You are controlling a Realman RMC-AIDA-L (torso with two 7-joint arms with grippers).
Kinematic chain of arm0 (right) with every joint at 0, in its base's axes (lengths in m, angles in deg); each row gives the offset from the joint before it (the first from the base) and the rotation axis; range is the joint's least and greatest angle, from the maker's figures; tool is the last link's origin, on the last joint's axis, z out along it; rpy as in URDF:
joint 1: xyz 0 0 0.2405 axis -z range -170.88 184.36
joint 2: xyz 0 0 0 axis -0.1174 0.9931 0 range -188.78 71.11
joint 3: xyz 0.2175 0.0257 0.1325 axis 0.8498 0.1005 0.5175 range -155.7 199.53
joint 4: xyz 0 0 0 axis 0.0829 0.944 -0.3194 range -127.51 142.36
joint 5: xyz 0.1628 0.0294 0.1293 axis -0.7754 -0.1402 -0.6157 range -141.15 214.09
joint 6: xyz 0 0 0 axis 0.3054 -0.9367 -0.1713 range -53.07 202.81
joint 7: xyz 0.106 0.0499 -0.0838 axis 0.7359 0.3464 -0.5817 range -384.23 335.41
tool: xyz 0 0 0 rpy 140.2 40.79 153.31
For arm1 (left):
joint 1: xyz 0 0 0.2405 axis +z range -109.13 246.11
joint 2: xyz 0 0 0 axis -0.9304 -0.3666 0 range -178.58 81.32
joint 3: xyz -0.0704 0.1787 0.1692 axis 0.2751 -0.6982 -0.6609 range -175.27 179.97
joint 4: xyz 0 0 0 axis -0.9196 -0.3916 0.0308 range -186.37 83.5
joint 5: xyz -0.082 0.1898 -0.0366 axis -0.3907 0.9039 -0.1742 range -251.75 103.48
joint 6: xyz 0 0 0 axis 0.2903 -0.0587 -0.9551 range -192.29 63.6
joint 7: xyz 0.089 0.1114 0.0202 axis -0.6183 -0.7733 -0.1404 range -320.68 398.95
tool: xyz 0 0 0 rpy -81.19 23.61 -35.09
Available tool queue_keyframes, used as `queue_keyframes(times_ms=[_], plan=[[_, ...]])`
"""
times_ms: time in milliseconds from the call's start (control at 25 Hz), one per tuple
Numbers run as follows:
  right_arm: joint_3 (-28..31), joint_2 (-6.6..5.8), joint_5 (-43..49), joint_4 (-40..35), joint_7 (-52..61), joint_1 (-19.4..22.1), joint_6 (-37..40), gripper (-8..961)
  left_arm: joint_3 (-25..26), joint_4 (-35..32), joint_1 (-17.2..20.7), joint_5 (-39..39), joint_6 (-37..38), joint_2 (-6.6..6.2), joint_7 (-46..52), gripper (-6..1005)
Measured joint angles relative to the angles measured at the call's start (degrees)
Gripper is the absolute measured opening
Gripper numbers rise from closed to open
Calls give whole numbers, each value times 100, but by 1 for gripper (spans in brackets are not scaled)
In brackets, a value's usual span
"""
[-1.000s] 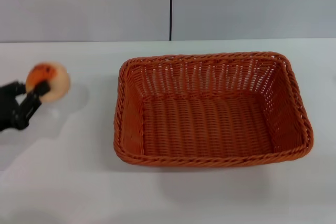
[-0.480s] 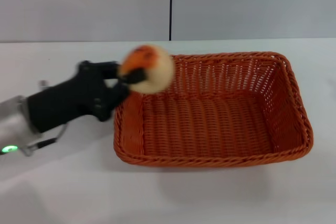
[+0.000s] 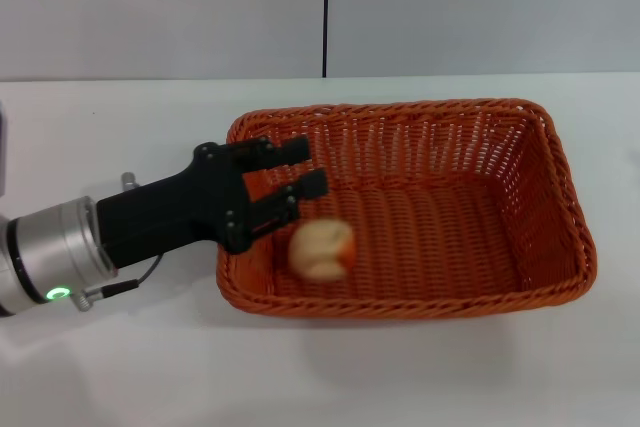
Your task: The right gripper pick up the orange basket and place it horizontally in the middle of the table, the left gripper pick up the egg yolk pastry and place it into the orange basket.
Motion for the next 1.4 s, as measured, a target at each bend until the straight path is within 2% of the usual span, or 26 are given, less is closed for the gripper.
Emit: queue_keyframes(times_ms=[200, 400, 480, 600, 640, 680, 720, 840, 1040, 1200, 1400], plan=[[9, -9, 0, 0, -3, 0, -1, 589, 46, 246, 282, -217, -5, -42, 23, 394], [113, -19, 0, 1, -130, 49, -50, 592, 56, 1035, 1103, -1247, -39, -63, 49, 590], [337, -19, 0, 71, -212, 98, -58, 593, 139, 1337, 1532, -1737, 19, -61, 25, 811], [686, -1, 5, 260, -474, 181, -63, 594, 581, 1474, 1910, -2146, 57, -61, -31, 810], [788, 7, 5, 328, -617, 209, -63, 595, 581, 1474, 1910, -2146, 57, -61, -31, 810], [897, 19, 3, 458, -845, 241, -66, 596, 797, 1475, 2014, -2224, 58, -62, -55, 810], [1006, 25, -7, 614, -1048, 248, -67, 596, 1413, 1402, 2179, -2293, 56, -56, -146, 810], [1589, 29, -40, 1363, -1582, 170, -70, 598, 1912, 1218, 2412, -2477, 68, -43, -294, 810], [2899, 29, -48, 2666, -2342, -42, -92, 601, 1983, 685, 2684, -3224, 212, -42, -807, 810], [3164, 29, -50, 2944, -2536, -87, -138, 603, 1986, 359, 2747, -3453, 250, -40, -1238, 810], [3204, 29, -49, 3040, -2597, -128, -268, 606, 1990, 81, 2723, -3531, 313, -30, -1436, 810]])
